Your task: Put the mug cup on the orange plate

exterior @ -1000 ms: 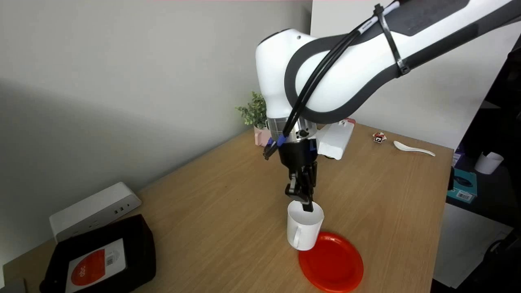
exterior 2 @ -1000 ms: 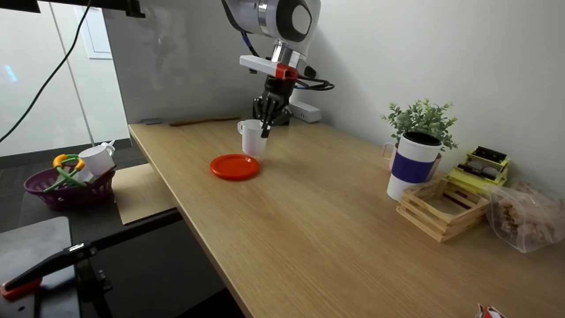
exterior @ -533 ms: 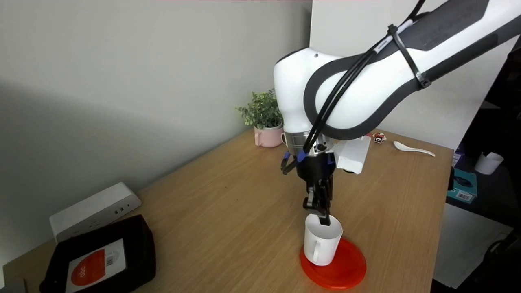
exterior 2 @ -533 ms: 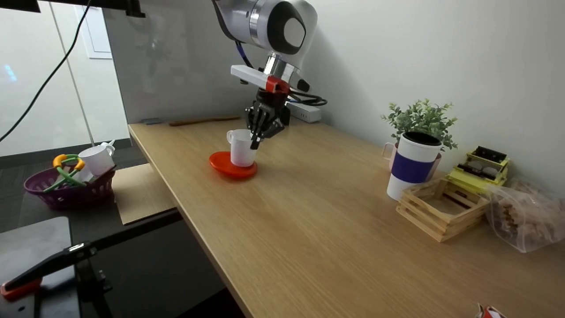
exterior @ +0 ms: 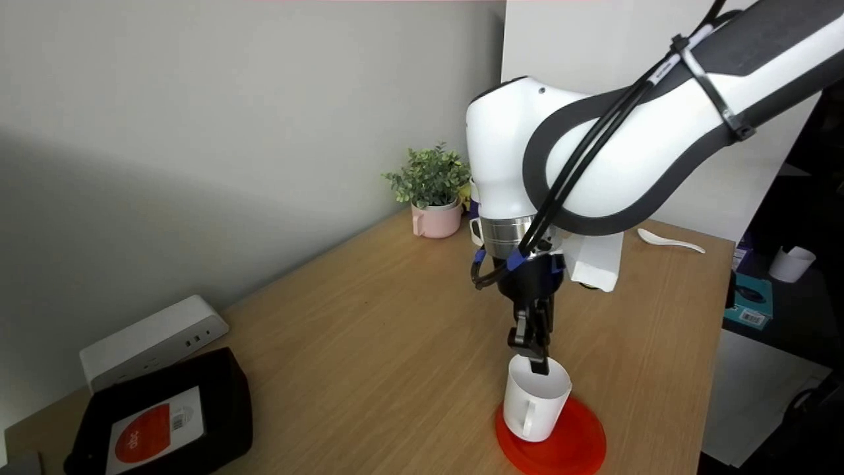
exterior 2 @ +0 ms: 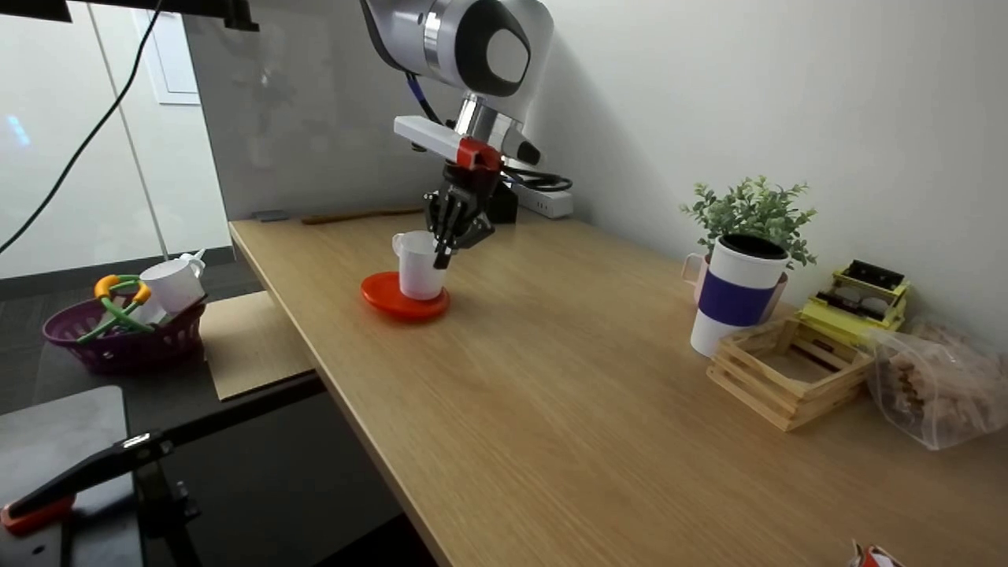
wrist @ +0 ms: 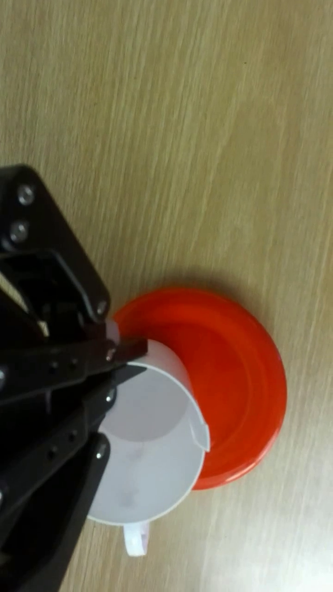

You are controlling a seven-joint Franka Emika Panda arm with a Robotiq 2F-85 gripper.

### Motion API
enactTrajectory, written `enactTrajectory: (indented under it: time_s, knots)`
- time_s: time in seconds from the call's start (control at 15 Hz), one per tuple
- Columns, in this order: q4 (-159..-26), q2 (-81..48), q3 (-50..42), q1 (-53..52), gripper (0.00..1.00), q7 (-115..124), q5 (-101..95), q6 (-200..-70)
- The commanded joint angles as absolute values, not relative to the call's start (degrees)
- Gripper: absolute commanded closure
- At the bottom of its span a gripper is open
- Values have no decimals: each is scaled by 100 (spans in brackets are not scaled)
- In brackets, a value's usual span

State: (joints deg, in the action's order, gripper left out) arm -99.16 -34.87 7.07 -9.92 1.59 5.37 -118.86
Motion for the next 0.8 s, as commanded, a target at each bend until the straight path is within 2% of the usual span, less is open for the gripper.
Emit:
enactTrajectory:
  time_s: [0.0,0.4,0.73]
  knots:
    - [-10625,-3021,671,-1100,100,322,362,-12510]
    - [-11401,-2481,680,-1251,100,744,177,-13216]
    - [-11696,-2255,800,-1115,100,696,525,-13054]
